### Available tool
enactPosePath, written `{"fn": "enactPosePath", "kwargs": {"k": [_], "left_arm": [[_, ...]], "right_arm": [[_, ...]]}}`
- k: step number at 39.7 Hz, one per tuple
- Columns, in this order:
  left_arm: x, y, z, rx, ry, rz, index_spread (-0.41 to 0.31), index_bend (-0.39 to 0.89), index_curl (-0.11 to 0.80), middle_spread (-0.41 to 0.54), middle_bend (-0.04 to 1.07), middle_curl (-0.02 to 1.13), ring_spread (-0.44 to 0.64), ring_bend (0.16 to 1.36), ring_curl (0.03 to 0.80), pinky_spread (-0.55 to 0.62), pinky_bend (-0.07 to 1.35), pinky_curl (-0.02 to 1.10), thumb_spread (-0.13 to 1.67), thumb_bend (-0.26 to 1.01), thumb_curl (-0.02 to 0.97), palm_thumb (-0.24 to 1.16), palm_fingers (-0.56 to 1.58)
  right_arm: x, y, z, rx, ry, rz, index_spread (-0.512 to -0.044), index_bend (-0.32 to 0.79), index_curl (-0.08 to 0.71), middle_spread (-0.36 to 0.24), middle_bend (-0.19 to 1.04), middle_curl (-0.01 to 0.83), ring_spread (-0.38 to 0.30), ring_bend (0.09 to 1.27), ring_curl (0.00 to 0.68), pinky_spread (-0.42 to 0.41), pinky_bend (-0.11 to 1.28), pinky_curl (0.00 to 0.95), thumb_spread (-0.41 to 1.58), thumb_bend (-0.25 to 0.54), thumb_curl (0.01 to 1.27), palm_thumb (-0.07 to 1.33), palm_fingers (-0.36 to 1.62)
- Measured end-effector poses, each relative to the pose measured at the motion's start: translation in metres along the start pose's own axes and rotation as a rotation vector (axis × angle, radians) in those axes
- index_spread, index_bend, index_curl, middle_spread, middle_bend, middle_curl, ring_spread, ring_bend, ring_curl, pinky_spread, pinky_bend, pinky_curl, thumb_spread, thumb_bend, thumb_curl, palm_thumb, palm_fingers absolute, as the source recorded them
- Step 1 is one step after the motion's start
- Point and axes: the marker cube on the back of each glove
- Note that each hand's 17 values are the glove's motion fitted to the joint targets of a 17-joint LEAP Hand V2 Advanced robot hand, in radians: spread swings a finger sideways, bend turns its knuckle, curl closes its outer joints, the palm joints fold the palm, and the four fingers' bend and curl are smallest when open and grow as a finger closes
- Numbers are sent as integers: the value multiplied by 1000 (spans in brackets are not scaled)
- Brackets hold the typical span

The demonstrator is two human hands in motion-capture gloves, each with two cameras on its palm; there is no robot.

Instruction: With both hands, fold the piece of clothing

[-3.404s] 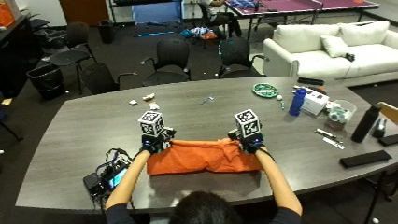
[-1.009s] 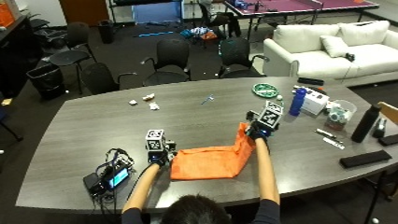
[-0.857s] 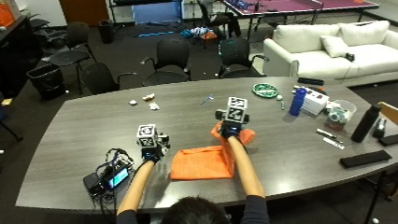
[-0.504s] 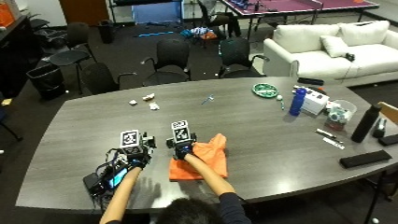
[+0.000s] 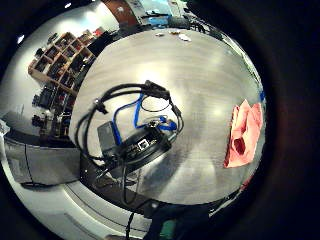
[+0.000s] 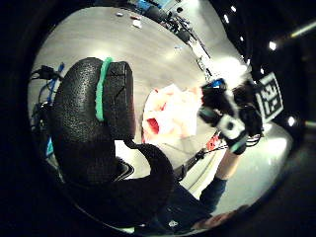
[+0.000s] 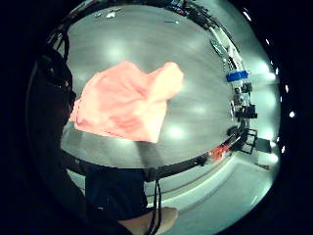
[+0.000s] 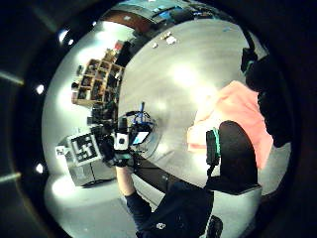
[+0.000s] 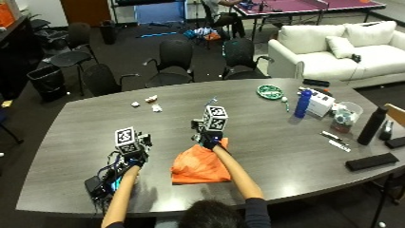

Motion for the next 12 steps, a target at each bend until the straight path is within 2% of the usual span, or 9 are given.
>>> {"fn": "enactPosePath", "kwargs": {"k": [4,9,12], "left_arm": [[10,7,-24,-17,-45,8,-69,193,422,82,243,386,382,410,288,394,151,244,1374,-7,285,254,333],[11,-5,-27,7,-61,4,-69,188,423,81,234,389,382,410,286,390,156,238,1380,-8,283,252,338],[14,-1,-37,6,-59,7,-69,186,423,81,230,391,382,410,285,389,156,236,1383,-8,281,252,339]], "right_arm": [[46,10,-23,95,-50,2,-191,89,203,-182,283,507,-213,691,469,-317,732,419,971,-15,557,871,1143],[87,11,-27,104,-44,39,-185,93,209,-187,271,503,-203,674,463,-309,721,414,1003,-16,546,879,1155],[102,12,-27,99,-40,54,-184,94,211,-190,262,500,-201,671,462,-307,714,410,1015,-17,540,880,1157]]}}
